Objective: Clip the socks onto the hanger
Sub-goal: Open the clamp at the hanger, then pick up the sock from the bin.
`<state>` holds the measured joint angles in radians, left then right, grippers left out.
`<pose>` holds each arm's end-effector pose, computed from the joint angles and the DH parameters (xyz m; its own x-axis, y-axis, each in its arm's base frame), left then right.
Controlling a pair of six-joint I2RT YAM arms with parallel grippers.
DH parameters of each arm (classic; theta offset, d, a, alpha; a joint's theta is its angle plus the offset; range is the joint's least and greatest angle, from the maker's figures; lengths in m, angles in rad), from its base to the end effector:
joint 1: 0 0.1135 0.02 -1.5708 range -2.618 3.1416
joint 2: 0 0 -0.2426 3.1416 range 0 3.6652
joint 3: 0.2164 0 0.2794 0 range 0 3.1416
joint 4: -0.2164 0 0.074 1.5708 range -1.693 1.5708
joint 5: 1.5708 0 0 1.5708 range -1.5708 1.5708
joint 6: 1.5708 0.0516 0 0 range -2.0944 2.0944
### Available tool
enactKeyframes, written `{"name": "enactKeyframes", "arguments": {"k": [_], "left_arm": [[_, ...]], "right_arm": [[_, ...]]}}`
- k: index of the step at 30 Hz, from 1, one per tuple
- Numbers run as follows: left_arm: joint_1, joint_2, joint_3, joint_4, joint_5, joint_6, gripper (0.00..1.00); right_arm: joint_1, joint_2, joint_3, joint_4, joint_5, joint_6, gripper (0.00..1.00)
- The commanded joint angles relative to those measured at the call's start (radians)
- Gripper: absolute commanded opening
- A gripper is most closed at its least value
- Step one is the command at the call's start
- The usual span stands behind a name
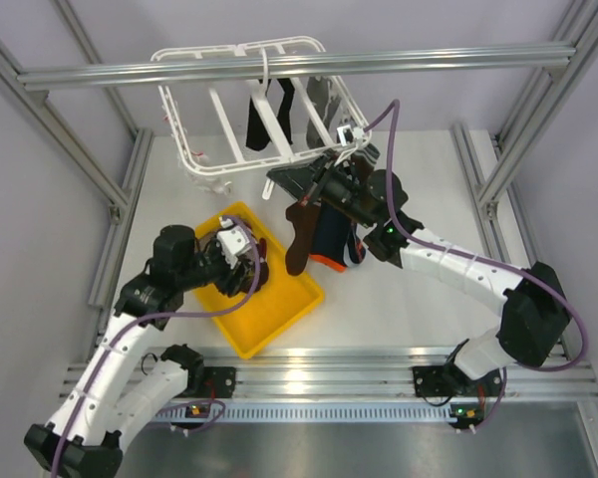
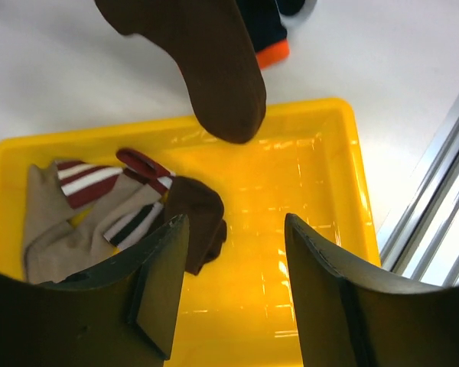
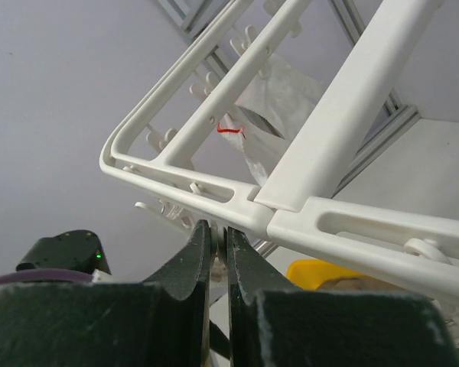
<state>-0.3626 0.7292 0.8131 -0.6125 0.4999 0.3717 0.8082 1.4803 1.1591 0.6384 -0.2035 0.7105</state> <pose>0.1866 -0.0973 0.2976 -0.1857 0.4114 -0.8923 0.8219 0.5628 0.0884 0.2648 0.2923 0.3647 -0.3850 0.5217 -0.7613 -0.7779 0.2605 0.5719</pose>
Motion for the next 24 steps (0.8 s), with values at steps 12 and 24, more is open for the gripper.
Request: {"name": "enactKeyframes", "arguments": {"k": [12,24], "left_arm": [[0.001,0.349,-0.124,0.129,-0.092,0.268,0.57],[-0.078,0.503,-0.178,0.283,-0.208,0.319,0.58]], "right_arm": [[-0.027,-0.045,0.011,0.004,0.033,-0.014,0.0],[-0.033,-0.034,0.028,0.001,0.029,-0.011,0.0]]}}
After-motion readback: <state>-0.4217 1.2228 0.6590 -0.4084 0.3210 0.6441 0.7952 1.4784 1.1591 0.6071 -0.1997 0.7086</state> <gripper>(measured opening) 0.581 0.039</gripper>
